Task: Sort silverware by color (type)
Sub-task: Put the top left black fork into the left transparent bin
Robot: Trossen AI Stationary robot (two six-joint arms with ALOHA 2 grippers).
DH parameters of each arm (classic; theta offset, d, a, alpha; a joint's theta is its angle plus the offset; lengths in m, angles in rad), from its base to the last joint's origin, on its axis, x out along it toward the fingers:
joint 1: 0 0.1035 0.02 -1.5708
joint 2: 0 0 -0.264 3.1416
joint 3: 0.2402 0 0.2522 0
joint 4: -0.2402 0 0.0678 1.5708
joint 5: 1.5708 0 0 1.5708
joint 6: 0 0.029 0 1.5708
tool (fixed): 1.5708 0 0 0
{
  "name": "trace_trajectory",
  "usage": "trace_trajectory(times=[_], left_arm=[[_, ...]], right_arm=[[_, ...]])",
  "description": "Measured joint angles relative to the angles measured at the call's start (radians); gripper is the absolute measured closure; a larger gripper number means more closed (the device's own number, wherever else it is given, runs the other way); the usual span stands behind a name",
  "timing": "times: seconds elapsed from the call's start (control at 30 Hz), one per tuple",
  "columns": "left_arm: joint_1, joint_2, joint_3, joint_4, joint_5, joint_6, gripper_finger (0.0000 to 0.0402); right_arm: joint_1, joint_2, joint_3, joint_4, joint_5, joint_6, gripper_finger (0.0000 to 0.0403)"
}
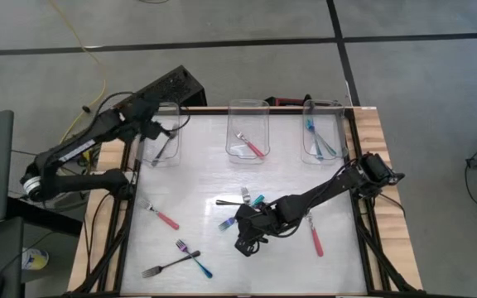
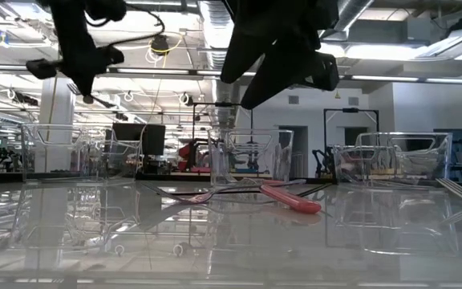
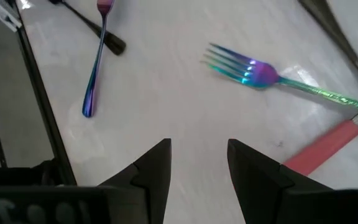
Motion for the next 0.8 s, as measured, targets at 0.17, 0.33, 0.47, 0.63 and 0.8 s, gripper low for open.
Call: trace_trajectory(times=[0.17,0.33,0.47,0.63,0.8], left_arm=[[0.007,0.114,0.0,-0.047,0.013,0.015,0.0401],[0.042,0.196,0.0,-0.044,-0.101,-0.044,0.0401],[0.049,0.201,0.001,-0.122,-0.117,-0.061,0.0401],[-0.004,0.201,0.001,-0.241,-0.095,-0.113,0.0401],[-0.086,0.226,0.001,-0.262,-0.088,-0.137,0.0401]], right_arm=[[0.015,0.0,0.0,-0.01,-0.016,0.002,0.0223],[0.028,0.0,0.0,-0.052,-0.019,-0.009,0.0223],[0.022,-0.003,0.0,-0.103,-0.052,-0.044,0.0223],[0.017,-0.05,0.0,-0.199,-0.043,-0.081,0.0223],[0.018,-0.054,0.0,-0.214,0.001,-0.102,0.0223]])
